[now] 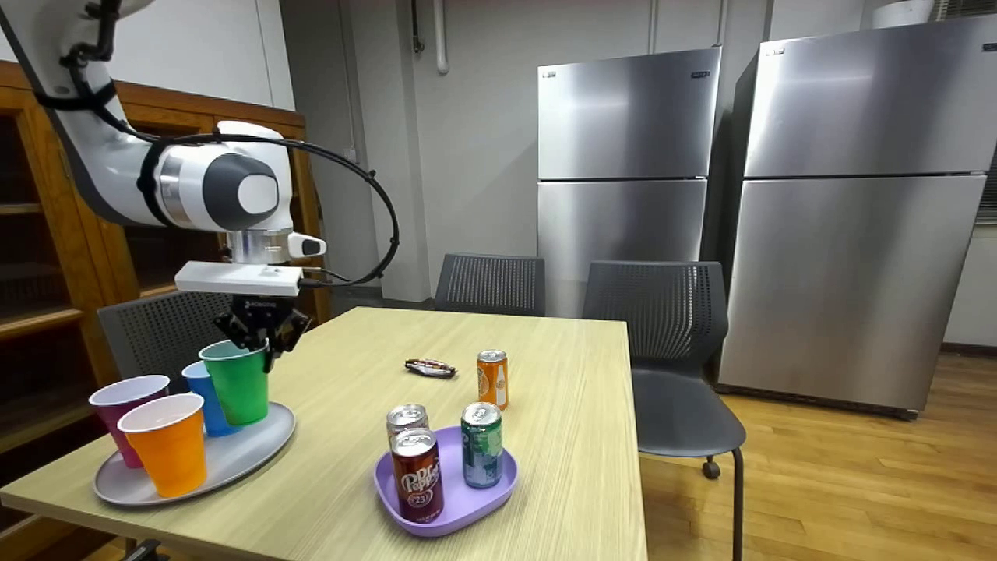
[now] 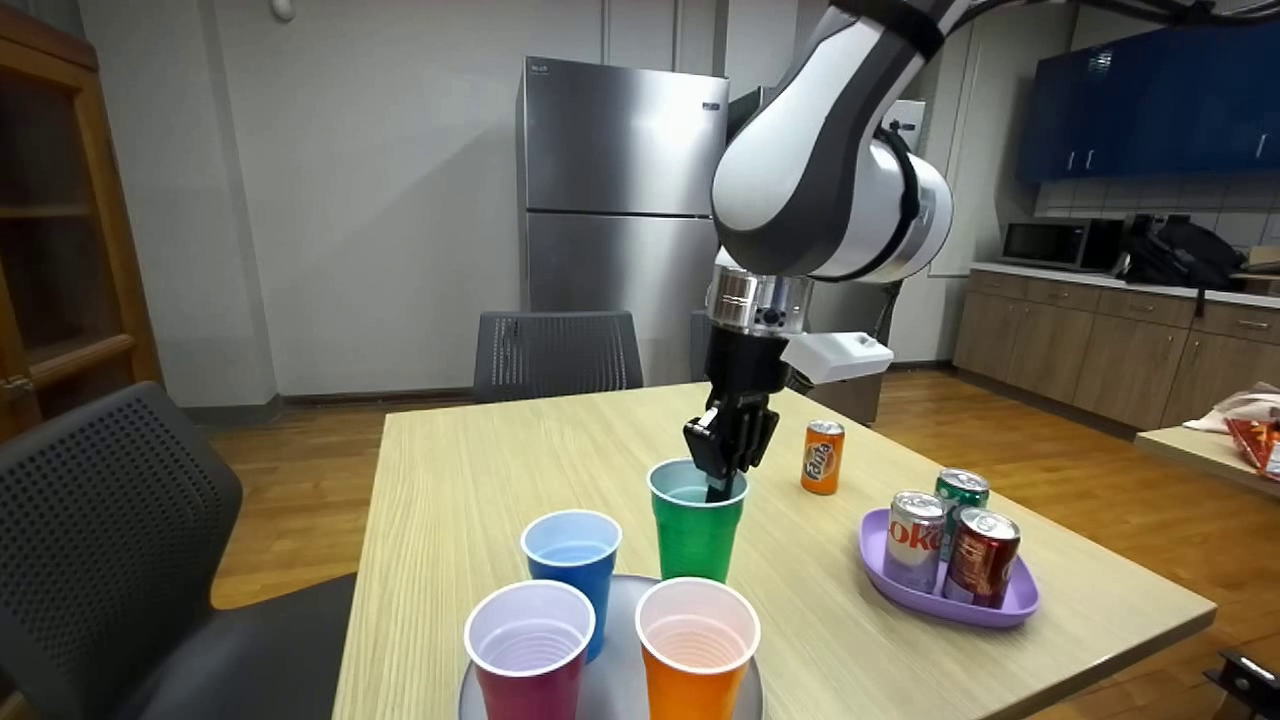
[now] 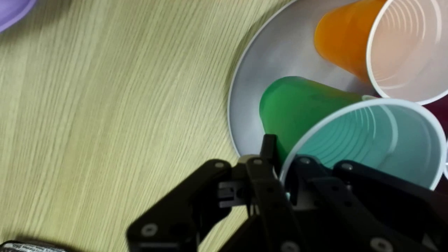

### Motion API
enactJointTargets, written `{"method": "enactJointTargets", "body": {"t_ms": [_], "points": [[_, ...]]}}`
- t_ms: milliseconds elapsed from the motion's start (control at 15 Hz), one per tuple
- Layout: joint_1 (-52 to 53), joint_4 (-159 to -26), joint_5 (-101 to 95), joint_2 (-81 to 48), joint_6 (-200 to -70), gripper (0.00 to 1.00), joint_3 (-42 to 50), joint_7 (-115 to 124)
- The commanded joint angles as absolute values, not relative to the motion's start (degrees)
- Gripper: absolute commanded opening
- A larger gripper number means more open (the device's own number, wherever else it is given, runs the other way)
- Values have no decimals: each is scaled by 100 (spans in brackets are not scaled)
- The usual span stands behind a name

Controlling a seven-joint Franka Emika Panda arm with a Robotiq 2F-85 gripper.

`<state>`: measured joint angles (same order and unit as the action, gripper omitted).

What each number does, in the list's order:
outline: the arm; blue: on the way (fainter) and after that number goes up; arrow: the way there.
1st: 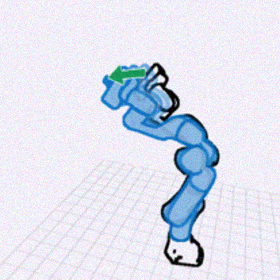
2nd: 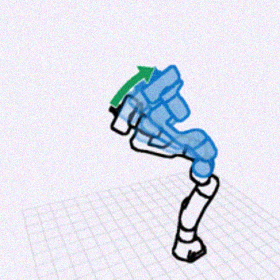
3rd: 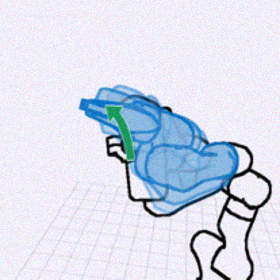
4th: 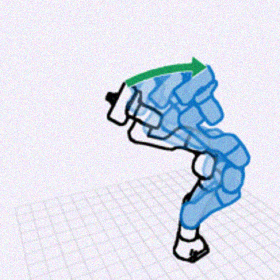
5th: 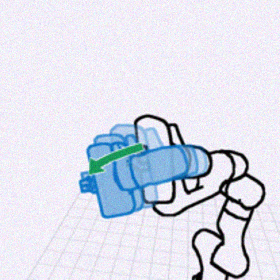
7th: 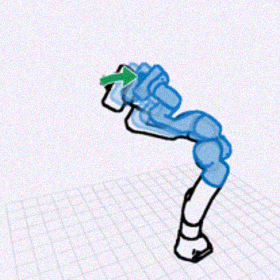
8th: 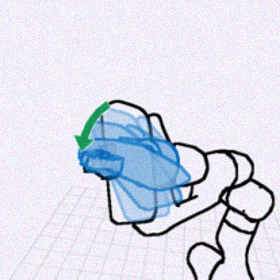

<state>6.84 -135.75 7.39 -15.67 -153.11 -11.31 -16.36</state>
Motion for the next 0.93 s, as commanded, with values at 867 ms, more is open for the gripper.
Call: {"method": "enactJointTargets", "body": {"t_ms": [867], "points": [[1113,-13470,-59,-2062,-15631,1,-768,139]]}}
